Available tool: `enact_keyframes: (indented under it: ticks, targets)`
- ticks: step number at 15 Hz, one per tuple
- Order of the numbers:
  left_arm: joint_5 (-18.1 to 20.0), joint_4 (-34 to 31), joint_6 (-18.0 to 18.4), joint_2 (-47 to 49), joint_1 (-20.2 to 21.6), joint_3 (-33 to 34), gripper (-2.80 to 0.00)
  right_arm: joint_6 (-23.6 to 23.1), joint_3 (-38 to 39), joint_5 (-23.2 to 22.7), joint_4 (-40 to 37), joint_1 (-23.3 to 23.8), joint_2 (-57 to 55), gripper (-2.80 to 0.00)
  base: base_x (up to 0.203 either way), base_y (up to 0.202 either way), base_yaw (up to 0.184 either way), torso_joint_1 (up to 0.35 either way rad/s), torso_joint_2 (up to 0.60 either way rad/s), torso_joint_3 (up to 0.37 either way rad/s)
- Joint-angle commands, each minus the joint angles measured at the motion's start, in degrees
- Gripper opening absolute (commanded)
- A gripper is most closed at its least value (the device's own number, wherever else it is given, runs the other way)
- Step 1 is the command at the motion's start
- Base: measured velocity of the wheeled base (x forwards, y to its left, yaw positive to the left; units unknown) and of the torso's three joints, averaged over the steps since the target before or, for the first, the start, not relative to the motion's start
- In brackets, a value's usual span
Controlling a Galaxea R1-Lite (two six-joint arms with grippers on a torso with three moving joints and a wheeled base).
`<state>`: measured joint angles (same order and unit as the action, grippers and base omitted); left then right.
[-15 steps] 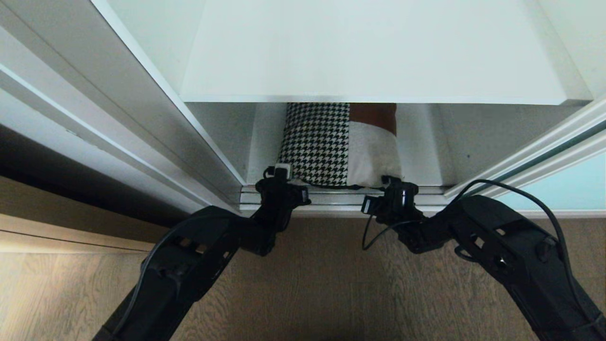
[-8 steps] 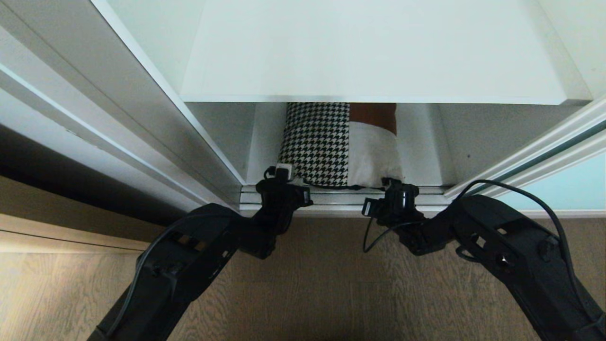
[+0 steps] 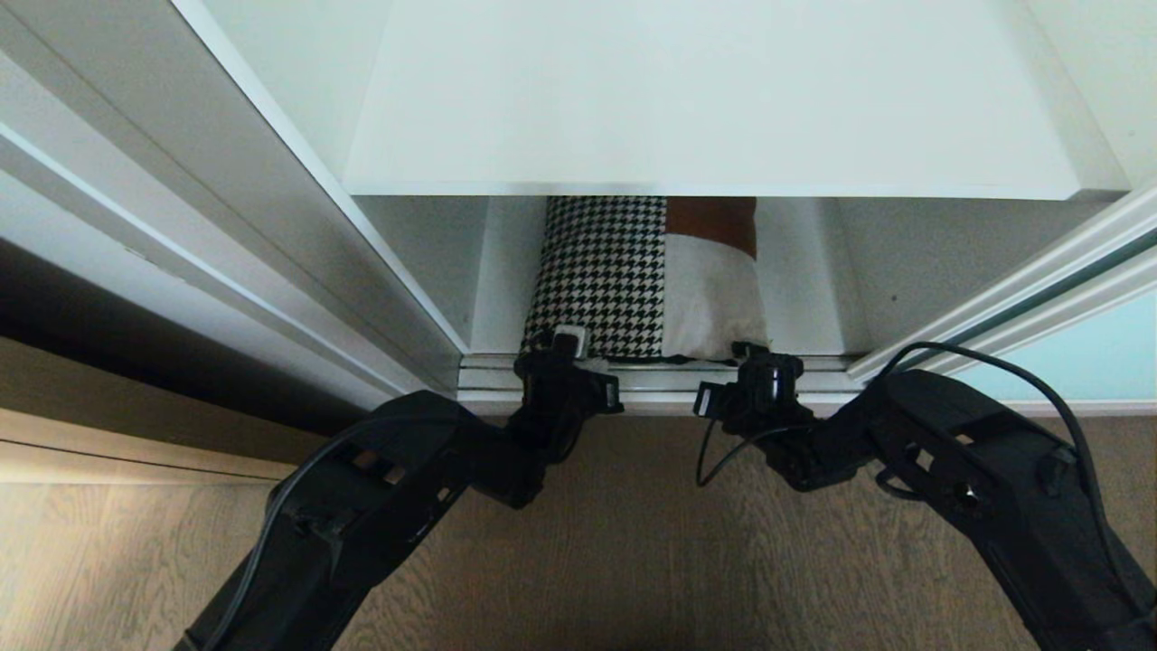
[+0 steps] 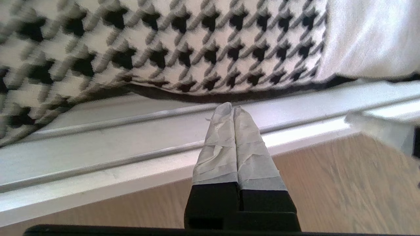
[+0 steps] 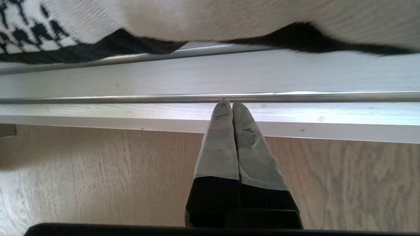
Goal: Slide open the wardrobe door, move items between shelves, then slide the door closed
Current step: Place the pillow on the lower shelf
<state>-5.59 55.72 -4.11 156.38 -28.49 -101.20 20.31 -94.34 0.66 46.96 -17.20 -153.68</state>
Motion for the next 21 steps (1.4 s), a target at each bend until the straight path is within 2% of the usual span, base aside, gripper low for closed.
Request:
enact_keyframes:
  ticks: [1,3,5,10,12,14,19,21]
  targets:
    - [0.7,-2.7,-0.1,1.3,0.0,-3.7,-2.80,0.1,0.3,0.0,0.2,0.0,0.9,-2.80,0.000,0.000,0.000,0.000,0.00,0.000]
    - [1.6,-7.8,-0.2,4.0,0.3,-10.1,-2.80,0.1,0.4,0.0,0.2,0.3,1.4,-2.80,0.000,0.000,0.000,0.000,0.00,0.000]
    - [4.4,-10.9,-0.2,5.3,1.2,-10.2,-2.80,0.2,0.4,0.0,0.3,0.4,1.6,-2.80,0.000,0.000,0.000,0.000,0.00,0.000]
    - [5.1,-11.2,0.5,5.5,3.9,-10.3,-2.80,0.2,0.8,0.0,0.4,0.4,2.0,-2.80,0.000,0.000,0.000,0.000,0.00,0.000]
    - [4.7,-9.1,1.5,5.1,5.1,-10.3,-2.80,0.2,1.2,0.0,0.7,0.4,2.2,-2.80,0.000,0.000,0.000,0.000,0.00,0.000]
    - [4.4,-5.9,4.2,5.1,6.5,-10.3,-2.80,0.2,2.1,0.0,1.8,0.3,2.5,-2.80,0.000,0.000,0.000,0.000,0.00,0.000]
    - [1.5,1.8,4.6,4.5,6.8,-10.2,-2.80,0.2,2.7,0.0,2.1,0.2,2.7,-2.80,0.000,0.000,0.000,0.000,0.00,0.000]
    - [1.2,4.3,6.7,4.8,6.8,-10.2,-2.80,0.2,3.3,0.0,2.8,0.1,2.7,-2.80,0.000,0.000,0.000,0.000,0.00,0.000]
